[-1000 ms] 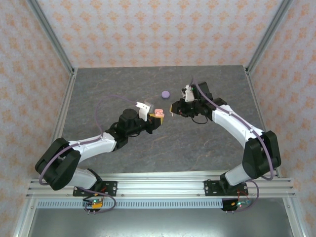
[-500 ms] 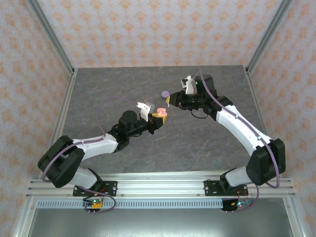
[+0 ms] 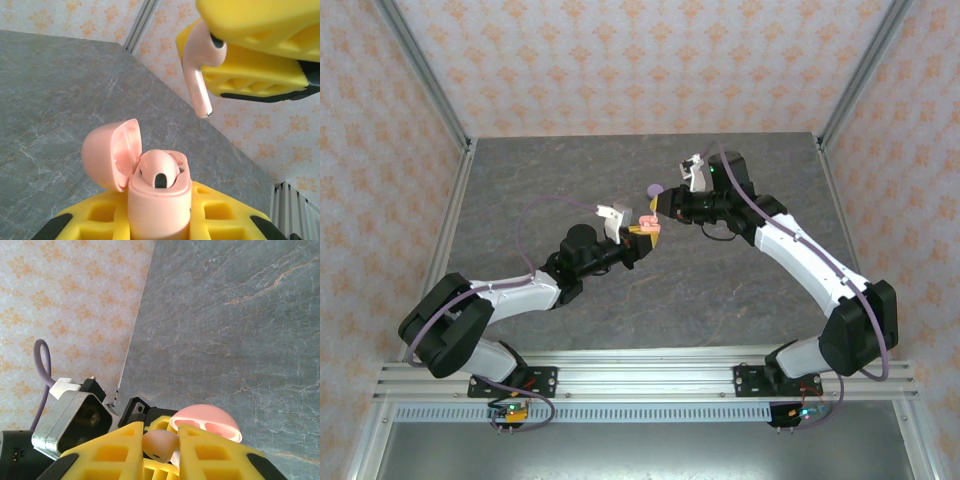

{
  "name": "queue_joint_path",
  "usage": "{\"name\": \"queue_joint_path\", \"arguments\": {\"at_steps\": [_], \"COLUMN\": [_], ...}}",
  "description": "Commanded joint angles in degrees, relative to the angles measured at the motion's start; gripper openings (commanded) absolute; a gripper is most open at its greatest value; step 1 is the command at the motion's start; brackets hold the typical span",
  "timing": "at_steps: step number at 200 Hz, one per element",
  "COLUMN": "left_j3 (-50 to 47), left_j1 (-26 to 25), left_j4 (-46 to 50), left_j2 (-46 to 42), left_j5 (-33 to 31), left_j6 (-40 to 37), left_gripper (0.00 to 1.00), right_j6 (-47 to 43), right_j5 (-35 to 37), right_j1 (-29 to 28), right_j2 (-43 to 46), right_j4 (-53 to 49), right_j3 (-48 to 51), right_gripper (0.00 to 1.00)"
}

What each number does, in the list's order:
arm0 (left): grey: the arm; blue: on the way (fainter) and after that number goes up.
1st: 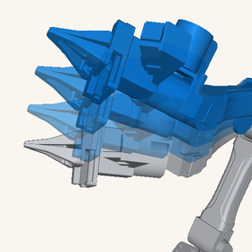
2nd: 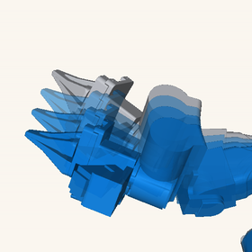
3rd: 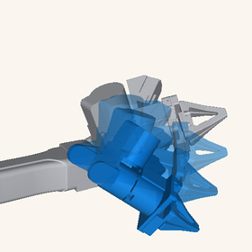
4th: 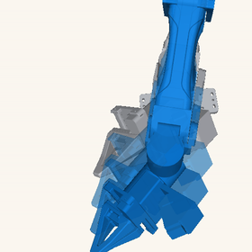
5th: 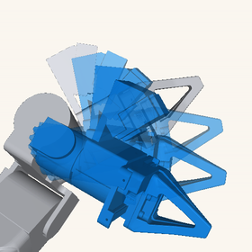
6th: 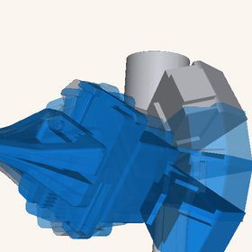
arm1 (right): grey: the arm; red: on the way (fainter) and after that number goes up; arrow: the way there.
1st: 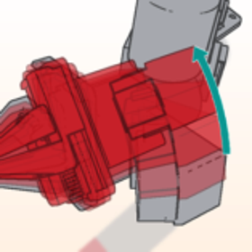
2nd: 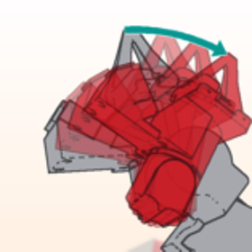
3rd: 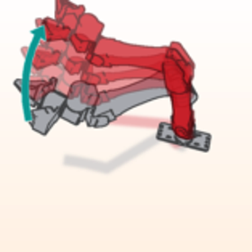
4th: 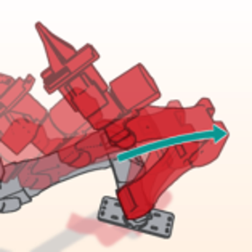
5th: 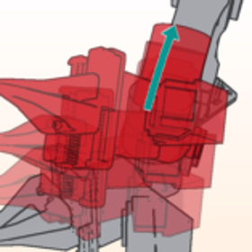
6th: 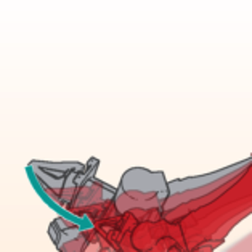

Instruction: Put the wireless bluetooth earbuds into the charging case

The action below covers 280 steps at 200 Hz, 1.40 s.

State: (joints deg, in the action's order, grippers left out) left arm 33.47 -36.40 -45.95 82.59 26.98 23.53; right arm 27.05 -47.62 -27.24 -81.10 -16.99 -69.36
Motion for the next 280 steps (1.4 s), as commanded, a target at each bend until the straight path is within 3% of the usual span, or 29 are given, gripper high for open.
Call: {"name": "queue_joint_path", "arguments": {"at_steps": [1,280], "left_j3": [1.0,3.0], "left_j1": [-0.5,-0.6], "left_j4": [-3.4,-0.5], "left_j2": [-0.7,-3.6], "left_j5": [-0.1,-3.2], "left_j6": [0.8,2.0], "left_gripper": [0.14,0.13], "right_j6": [-0.1,-2.4], "right_j5": [-0.3,-0.3], "right_j1": [-0.4,-1.4], "right_j2": [-0.1,-0.9], "right_j4": [2.0,-2.0], "right_j3": [-2.1,-2.1], "right_gripper": [0.21,0.21]}}
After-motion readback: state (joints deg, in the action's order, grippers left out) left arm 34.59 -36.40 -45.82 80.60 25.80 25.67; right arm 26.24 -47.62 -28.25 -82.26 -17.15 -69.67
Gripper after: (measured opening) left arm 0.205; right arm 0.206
